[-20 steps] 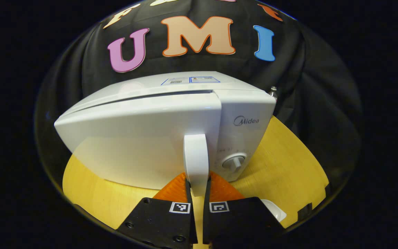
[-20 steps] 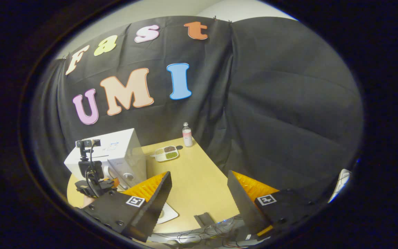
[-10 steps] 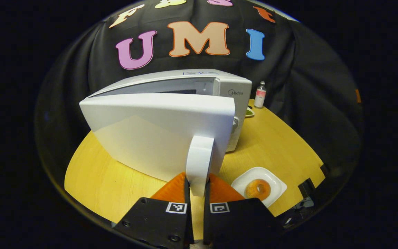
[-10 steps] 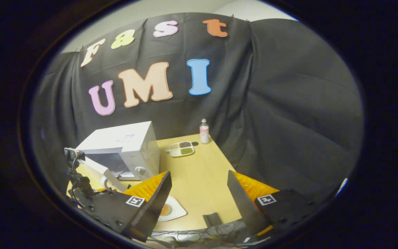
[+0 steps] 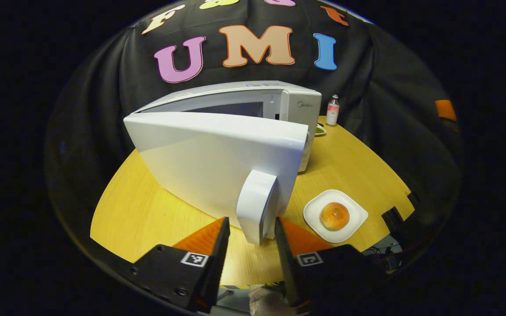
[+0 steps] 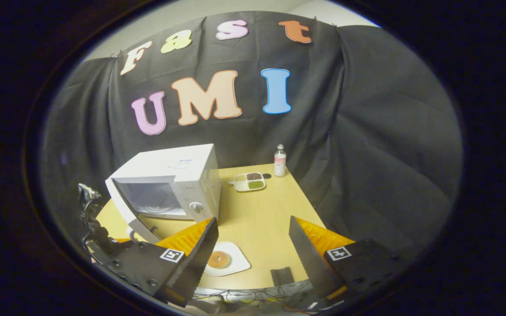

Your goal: Open the microwave oven with the left hand, put the food in, and close the microwave oven.

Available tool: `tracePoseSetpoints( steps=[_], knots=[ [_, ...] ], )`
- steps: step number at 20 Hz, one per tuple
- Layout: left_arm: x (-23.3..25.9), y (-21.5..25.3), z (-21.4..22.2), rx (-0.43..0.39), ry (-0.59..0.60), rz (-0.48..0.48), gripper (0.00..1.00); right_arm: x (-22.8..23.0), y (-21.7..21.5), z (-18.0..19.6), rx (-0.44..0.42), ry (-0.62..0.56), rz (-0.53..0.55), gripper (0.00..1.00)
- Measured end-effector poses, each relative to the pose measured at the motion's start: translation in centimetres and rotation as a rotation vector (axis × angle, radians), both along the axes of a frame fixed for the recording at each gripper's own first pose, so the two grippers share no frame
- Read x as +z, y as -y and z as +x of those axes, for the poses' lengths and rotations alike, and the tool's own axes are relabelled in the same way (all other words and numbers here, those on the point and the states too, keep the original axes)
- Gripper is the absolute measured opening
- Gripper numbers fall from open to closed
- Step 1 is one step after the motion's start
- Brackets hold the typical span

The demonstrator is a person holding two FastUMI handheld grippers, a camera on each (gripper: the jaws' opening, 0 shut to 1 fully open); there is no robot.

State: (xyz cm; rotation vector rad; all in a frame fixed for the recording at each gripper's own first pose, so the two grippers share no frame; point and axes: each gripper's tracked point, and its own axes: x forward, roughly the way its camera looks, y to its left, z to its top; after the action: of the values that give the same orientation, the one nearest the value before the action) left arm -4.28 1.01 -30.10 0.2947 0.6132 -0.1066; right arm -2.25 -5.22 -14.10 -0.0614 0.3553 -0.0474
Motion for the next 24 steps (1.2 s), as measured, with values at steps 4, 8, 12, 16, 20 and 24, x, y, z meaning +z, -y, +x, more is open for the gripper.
tracePoseSetpoints(
  steps=[4,8,12,16,20,24],
  knots=[
    [1.0,-1.9,-1.1,0.036,0.012,0.011,0.94,-0.6,-1.5,0.1,0.036,-0.013,-0.008,1.00],
    [1.3,-3.2,-1.6,0.100,0.014,-0.057,0.94,-0.9,-2.8,0.1,0.068,-0.020,-0.012,0.97],
    [1.3,-4.0,-2.6,0.150,0.005,-0.113,0.96,-1.2,-3.3,0.2,0.079,-0.028,-0.015,0.97],
    [1.3,-5.6,-4.1,0.199,-0.004,-0.132,0.96,-2.5,-3.6,0.5,0.085,-0.052,-0.017,1.00],
    [2.0,-8.1,-6.6,0.278,-0.001,-0.134,0.96,-5.1,-4.1,1.3,0.103,-0.107,-0.025,0.97],
    [2.7,-11.2,-8.8,0.371,0.009,-0.141,0.96,-8.5,-5.2,1.9,0.133,-0.192,-0.022,0.98]
  ],
)
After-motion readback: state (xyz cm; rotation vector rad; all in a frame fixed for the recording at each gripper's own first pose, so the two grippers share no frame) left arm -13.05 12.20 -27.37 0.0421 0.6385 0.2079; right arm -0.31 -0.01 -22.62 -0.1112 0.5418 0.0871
